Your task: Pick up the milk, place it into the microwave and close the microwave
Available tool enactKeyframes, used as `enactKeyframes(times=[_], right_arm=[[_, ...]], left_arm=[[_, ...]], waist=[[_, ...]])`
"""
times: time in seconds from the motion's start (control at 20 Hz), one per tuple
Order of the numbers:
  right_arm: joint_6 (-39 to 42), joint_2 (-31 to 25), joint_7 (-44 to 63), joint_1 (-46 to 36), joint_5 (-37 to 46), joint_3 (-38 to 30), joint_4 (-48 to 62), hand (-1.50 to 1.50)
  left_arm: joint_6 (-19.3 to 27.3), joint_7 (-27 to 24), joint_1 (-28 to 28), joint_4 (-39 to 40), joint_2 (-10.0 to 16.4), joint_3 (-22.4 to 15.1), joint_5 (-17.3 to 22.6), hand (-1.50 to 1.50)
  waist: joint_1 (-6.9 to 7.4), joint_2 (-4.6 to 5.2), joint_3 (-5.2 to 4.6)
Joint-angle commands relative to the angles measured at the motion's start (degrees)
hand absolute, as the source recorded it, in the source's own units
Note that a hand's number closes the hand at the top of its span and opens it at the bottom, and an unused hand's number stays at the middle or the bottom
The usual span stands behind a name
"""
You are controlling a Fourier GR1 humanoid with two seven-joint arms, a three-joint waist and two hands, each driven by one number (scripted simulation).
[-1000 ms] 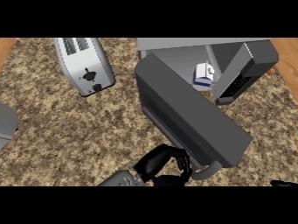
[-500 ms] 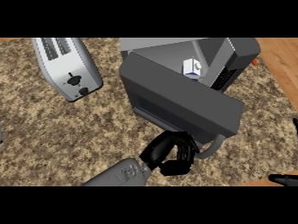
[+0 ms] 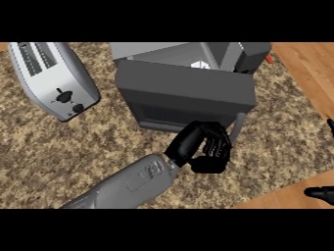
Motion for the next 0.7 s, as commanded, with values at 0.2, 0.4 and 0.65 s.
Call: enactKeyframes(times=[0.2,0.4,0.65], right_arm=[[4.5,-1.6,0.6,-3.4,-2.5,0.6,-2.4,-1.50],[6.0,-1.7,2.0,-5.3,-4.3,1.3,-3.3,-1.50],[7.4,-3.2,3.3,-6.5,-5.1,1.8,-4.0,-1.50]], left_arm=[[2.0,0.3,-8.6,2.6,-1.2,2.6,4.9,1.50],[2.3,0.2,-11.6,4.7,-1.2,3.0,6.4,1.50],[3.5,1.1,-15.0,6.9,-1.2,4.2,8.6,1.50]], waist=[[-3.13,0.97,0.20],[-4.21,1.62,0.29],[-5.94,2.18,0.46]])
